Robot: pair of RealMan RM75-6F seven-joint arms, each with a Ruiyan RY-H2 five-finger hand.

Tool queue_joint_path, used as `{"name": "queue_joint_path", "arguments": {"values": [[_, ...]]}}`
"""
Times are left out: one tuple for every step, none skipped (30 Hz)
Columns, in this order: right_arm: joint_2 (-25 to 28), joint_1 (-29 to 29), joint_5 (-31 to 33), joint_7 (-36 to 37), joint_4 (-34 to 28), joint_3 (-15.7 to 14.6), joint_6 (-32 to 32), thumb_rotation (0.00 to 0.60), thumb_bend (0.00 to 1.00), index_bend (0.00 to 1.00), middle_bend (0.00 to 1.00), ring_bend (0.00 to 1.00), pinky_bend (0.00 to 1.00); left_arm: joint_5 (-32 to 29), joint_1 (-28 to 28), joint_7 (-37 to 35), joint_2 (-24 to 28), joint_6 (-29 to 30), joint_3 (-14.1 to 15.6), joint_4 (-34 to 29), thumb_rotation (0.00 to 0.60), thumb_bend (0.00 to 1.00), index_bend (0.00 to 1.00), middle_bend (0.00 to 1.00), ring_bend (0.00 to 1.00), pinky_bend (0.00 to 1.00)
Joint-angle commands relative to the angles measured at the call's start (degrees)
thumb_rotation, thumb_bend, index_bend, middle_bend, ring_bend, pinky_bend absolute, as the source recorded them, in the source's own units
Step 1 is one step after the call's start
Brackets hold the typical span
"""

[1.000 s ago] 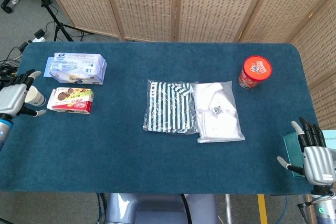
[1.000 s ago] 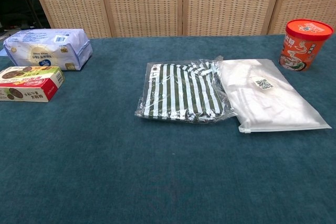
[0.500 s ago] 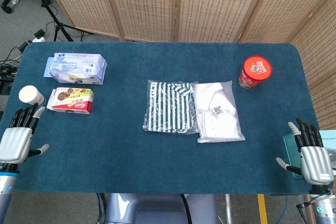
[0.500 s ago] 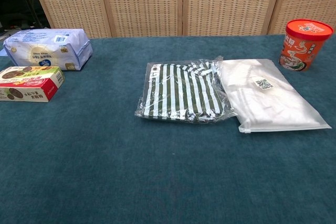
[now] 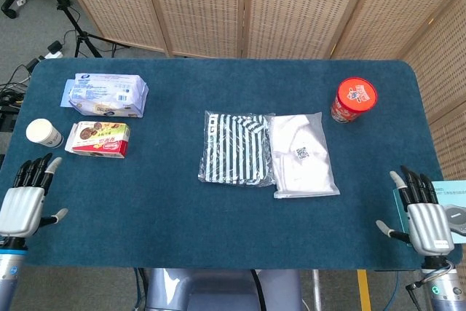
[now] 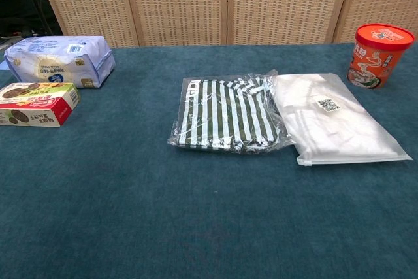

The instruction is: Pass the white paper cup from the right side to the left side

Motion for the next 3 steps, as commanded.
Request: {"name": "queue_joint_path", "arguments": {"values": [[-0.17, 0.2, 0.14, -0.39, -0.01, 0.03, -0.35, 0.6, 0.11, 0.0, 0.0, 0.0, 0.0, -0.26, 0.02, -0.45, 0.02, -0.39, -0.3, 0.43, 0.6, 0.11, 0.0, 0.0, 0.0, 0.0], [-0.27, 0.31, 0.31, -0.59, -0.02, 0.07, -0.6, 0.6, 0.11, 0.0, 0.0, 0.0, 0.0, -0.49, -0.08, -0.45, -0.07, -0.74, -0.46, 0.66, 0.6, 0.11, 0.0, 0.0, 0.0, 0.0], [-0.35, 0.43, 0.48, -0.8, 0.0, 0.07, -0.93, 0.6, 0.11, 0.0, 0.0, 0.0, 0.0, -0.71, -0.2, -0.39, -0.18, -1.1, -0.56, 0.87, 0.6, 0.11, 0.0, 0.0, 0.0, 0.0]]}}
